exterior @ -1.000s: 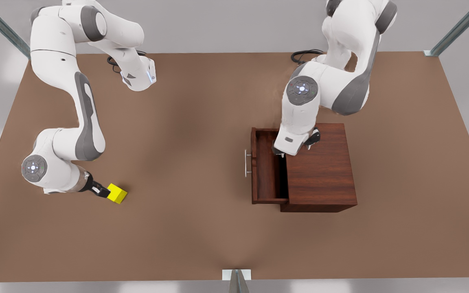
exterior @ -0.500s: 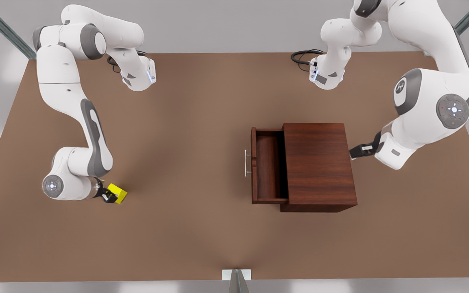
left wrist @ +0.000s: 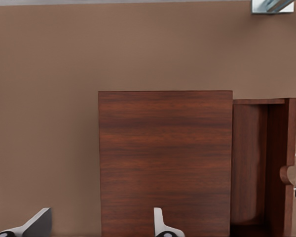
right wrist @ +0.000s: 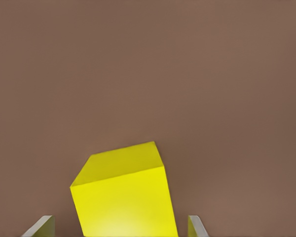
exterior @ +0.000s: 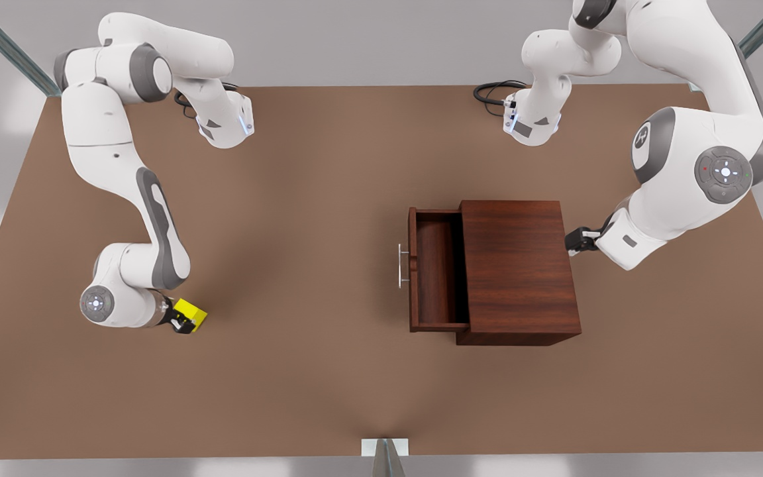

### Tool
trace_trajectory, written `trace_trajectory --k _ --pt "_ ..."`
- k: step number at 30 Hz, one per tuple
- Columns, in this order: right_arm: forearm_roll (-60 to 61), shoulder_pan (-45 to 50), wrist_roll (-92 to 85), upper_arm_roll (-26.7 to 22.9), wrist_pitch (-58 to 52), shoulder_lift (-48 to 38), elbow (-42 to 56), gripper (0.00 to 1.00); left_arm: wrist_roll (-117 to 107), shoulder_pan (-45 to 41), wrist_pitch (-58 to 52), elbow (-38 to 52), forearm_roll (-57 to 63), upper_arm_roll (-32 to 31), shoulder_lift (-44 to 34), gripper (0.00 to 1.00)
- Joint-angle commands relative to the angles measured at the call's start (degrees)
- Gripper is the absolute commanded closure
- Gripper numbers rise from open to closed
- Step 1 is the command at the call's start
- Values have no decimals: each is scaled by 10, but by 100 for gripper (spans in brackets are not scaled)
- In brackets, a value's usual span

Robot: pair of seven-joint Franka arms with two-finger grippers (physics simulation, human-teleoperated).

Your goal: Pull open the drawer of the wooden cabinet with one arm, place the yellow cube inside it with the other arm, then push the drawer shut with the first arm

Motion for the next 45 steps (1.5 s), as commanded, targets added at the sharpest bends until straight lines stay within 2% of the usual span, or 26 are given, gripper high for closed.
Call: trace_trajectory --k 1,26,27,30,33,40,45 --pt "-4 -1 -8 2 16 2 0 0 73 0 -1 0 0 0 -1 0" --pt "-20 -4 -10 8 85 27 -25 0 70 -5 -7 0 9 0 -5 0" --pt "-20 -4 -10 8 85 27 -25 1 70 -5 -7 1 9 0 -5 0" --pt "-20 -5 -8 7 85 27 -25 15 70 -5 -7 1 9 0 -5 0" --pt "-19 -5 -7 8 84 26 -25 23 70 -5 -7 1 8 0 -5 0" --pt "-14 -11 13 28 34 -25 -25 23 70 -5 -7 1 9 0 -5 0" --pt "-11 -6 119 83 -29 -65 3 24 70 -5 -7 1 8 1 -6 0"
